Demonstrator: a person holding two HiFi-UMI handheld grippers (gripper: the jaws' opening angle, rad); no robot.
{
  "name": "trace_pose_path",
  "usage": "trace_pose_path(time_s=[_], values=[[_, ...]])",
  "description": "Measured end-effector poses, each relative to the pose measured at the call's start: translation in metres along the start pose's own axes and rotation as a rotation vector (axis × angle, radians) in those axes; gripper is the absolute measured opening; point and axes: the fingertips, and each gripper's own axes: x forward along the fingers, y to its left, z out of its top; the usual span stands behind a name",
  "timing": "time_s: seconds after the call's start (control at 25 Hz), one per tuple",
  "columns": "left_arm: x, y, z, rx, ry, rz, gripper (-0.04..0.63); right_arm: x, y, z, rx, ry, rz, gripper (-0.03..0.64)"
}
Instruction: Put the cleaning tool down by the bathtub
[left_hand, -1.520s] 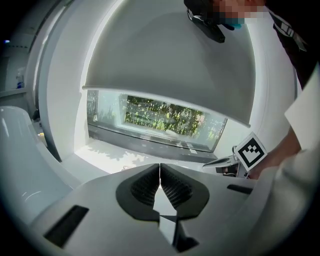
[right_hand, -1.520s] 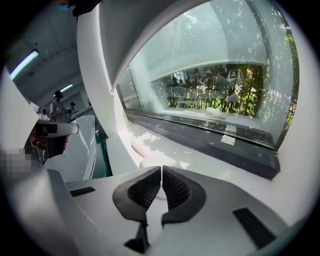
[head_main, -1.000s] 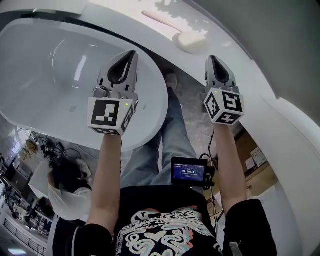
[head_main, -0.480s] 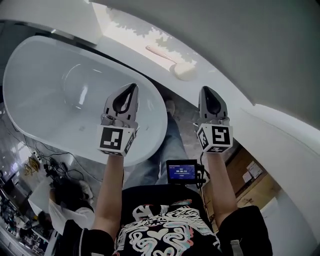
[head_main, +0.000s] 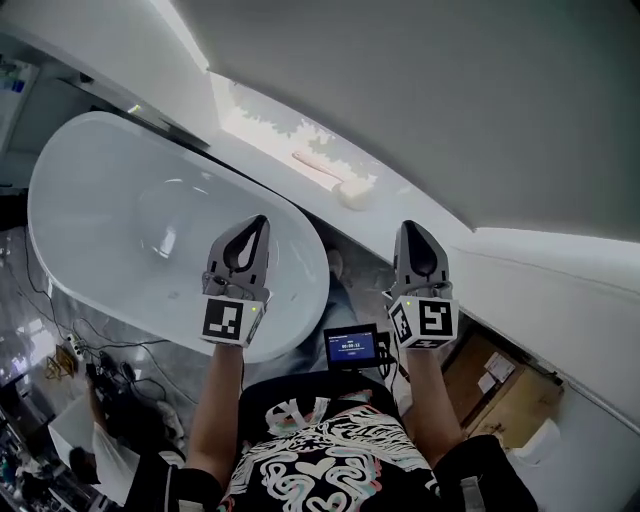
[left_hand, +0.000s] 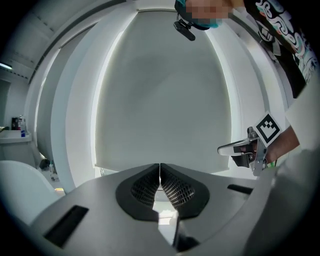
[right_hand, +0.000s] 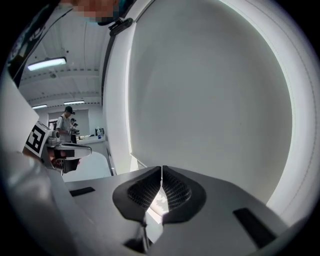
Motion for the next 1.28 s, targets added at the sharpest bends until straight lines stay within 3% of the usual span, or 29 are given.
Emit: trace_pose_path(time_s=[0.48, 0.64, 0.96, 1.28], values=[[-0.064, -0.008, 0.07, 0.052, -0.046, 0.041, 0.018, -0.066, 0.04, 0.086, -0.065, -0.113, 0.046, 0.032], [-0.08, -0.008, 0.089, 0.051, -0.059, 0.05, 0.018, -0.083, 0.053, 0.101, -0.055, -0.14, 0.069, 0.032], [-0.115, -0.031, 0.142, 0.09, -0.179, 0.024, 0.018, -0.122, 0.081, 0.135, -0.022, -0.225, 0.083, 0.032], [-0.144, -0.026, 0.162, 0.081, -0.205, 0.059, 0.018, -0.146, 0.096, 0.145, -0.011, -0.257, 0.079, 0.033]])
